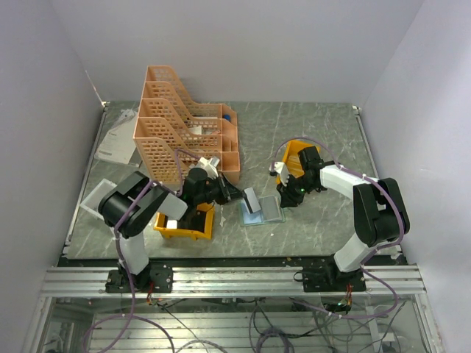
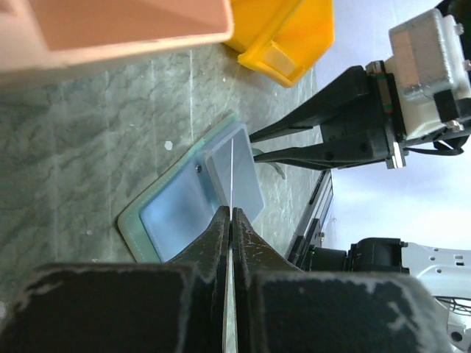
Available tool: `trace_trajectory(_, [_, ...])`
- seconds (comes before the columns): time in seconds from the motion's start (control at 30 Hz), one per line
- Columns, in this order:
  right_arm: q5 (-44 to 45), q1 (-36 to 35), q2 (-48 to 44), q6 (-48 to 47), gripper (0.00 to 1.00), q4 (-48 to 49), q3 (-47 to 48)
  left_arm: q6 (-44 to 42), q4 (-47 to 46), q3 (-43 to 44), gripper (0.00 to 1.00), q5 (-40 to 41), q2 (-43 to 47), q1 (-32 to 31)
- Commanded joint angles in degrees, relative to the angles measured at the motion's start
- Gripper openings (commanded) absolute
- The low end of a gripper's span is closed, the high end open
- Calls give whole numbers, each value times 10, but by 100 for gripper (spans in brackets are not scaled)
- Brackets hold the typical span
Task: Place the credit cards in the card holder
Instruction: Adjust the distractor at the center of the board, then insert the credit card into the card holder.
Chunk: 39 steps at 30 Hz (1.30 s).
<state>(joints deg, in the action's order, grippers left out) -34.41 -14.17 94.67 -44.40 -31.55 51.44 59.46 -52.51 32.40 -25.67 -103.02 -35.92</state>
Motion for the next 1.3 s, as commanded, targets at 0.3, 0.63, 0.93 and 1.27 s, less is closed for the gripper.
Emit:
trace_trajectory(0.3, [3, -3, 8, -1, 23, -6, 12, 12, -69, 13, 7, -1, -55, -30])
trace_trajectory(0.63, [3, -3, 9, -2, 24, -8, 13, 18, -65, -5, 7, -1, -20, -31])
trace_trajectory(0.93, [5, -3, 12, -3, 24, -10, 14, 25, -74, 6, 7, -5, -43, -33])
trace_trajectory(1.27, [6, -4, 13, -3, 24, -10, 15, 26, -76, 10, 7, -2, -68, -40])
